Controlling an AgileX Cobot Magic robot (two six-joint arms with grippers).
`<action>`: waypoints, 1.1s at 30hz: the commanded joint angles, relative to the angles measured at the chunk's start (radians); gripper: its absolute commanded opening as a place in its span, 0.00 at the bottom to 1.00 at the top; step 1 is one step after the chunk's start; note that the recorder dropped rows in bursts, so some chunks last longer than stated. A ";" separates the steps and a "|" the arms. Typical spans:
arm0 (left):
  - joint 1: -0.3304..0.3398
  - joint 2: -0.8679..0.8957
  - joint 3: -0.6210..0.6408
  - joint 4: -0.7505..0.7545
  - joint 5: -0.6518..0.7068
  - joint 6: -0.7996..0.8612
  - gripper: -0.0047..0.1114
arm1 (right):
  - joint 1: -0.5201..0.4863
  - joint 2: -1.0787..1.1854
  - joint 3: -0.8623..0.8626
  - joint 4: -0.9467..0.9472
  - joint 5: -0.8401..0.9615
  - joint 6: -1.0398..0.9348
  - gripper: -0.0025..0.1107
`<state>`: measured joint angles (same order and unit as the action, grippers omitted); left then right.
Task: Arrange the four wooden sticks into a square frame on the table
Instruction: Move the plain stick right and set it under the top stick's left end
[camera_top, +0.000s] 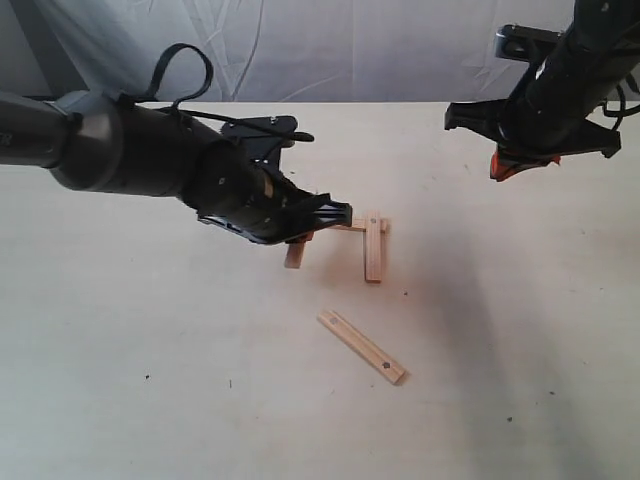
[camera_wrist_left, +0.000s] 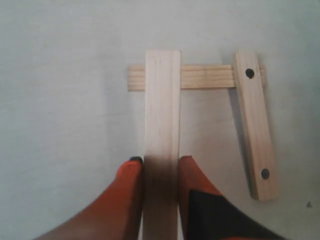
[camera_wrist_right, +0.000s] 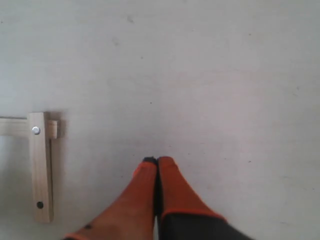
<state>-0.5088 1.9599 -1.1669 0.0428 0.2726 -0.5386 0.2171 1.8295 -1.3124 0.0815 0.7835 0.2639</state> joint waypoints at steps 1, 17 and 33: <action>-0.012 0.064 -0.058 -0.061 -0.008 -0.004 0.04 | -0.007 -0.009 0.001 -0.008 -0.016 -0.004 0.02; -0.014 0.115 -0.072 -0.058 0.025 -0.002 0.04 | -0.007 -0.007 0.001 -0.005 -0.040 -0.010 0.02; -0.014 0.134 -0.072 -0.091 -0.022 -0.004 0.04 | -0.007 -0.007 0.001 -0.003 -0.023 -0.010 0.02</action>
<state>-0.5169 2.0838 -1.2333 -0.0375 0.2687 -0.5404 0.2146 1.8295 -1.3124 0.0813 0.7564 0.2591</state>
